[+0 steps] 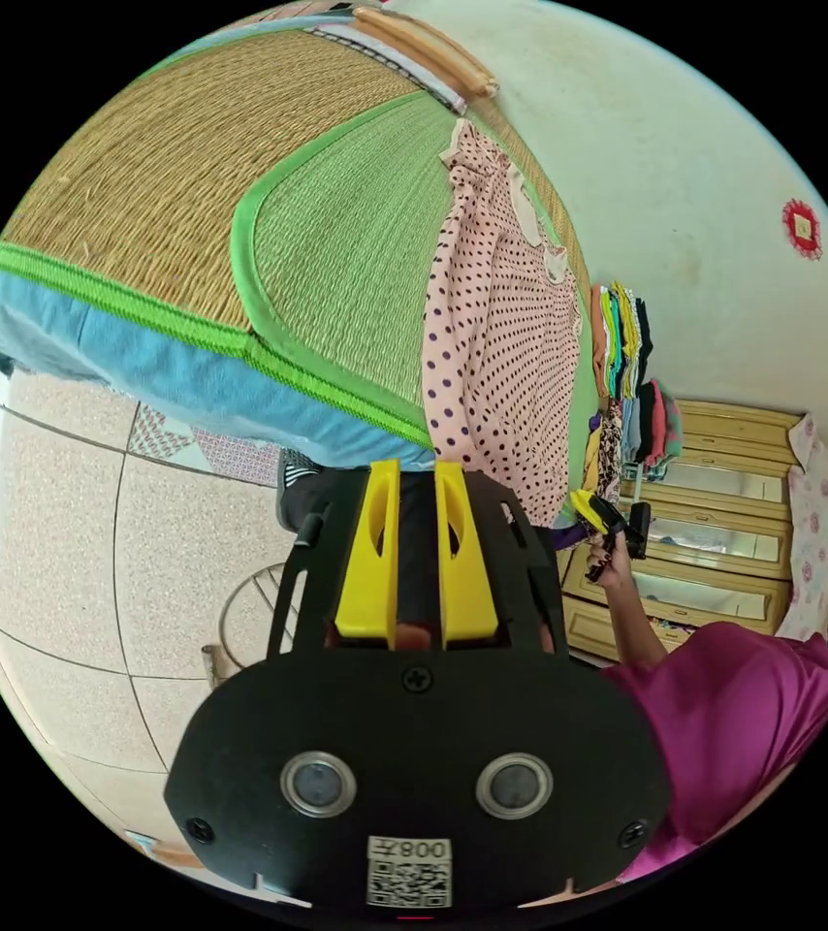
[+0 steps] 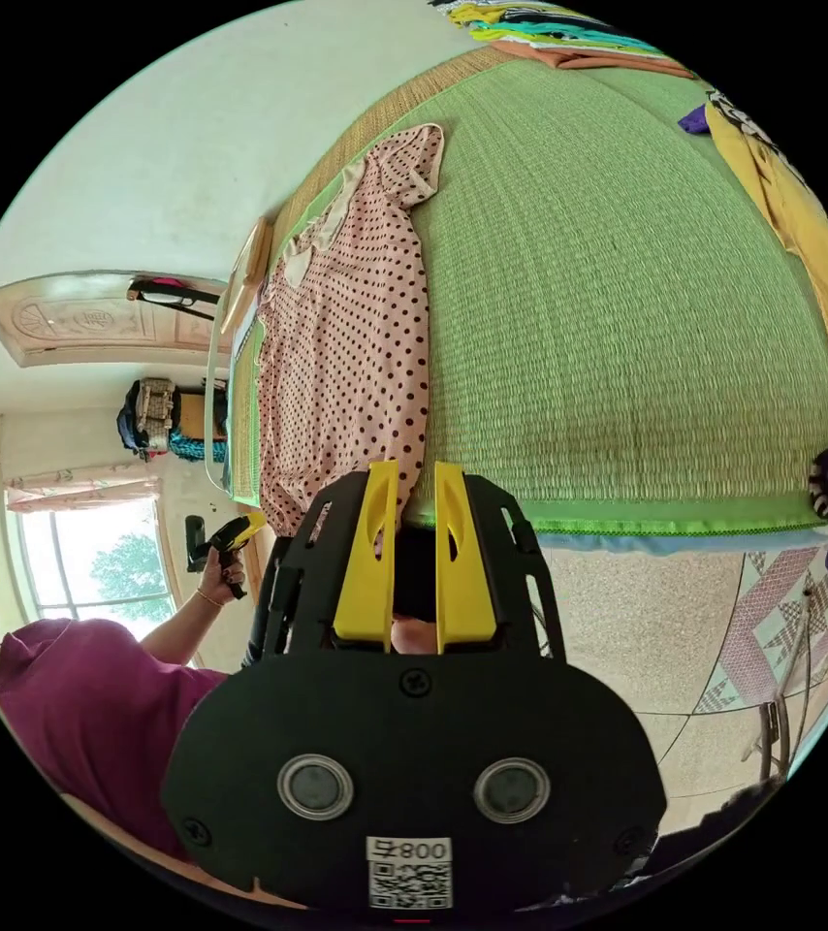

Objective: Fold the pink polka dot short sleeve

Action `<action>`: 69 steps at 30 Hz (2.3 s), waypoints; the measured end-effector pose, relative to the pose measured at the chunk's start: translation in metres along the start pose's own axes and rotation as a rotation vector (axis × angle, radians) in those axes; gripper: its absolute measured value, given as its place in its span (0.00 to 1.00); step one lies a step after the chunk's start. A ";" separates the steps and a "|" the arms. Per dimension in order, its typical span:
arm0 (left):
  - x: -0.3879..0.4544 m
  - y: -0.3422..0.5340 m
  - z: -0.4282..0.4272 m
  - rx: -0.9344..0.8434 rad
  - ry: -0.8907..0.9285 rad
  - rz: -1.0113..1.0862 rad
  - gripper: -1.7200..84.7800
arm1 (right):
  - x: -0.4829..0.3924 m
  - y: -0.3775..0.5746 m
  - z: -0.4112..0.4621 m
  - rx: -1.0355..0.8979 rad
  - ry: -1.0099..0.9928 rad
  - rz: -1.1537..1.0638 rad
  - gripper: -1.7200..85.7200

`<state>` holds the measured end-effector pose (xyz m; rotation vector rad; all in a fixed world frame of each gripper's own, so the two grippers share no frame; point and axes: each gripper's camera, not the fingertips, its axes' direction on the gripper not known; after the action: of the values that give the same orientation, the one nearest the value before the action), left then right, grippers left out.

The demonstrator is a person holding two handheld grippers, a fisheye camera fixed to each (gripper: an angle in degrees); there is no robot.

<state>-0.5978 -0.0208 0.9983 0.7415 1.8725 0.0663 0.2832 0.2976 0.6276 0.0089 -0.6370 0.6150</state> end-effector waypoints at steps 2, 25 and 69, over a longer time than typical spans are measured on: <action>-0.008 0.004 0.006 0.014 0.111 -0.026 0.11 | -0.003 0.019 0.003 -0.011 -0.020 0.003 0.11; -0.033 0.003 0.007 0.001 0.105 -0.025 0.05 | 0.015 0.071 0.011 -0.007 -0.087 0.063 0.06; 0.119 -0.264 0.625 -0.216 -0.121 0.957 0.10 | -0.086 -0.145 0.062 0.386 0.392 -0.160 0.10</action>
<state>-0.2121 -0.3515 0.5334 1.3836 1.2264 0.7929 0.2723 0.1204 0.6553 0.2904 -0.1301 0.5567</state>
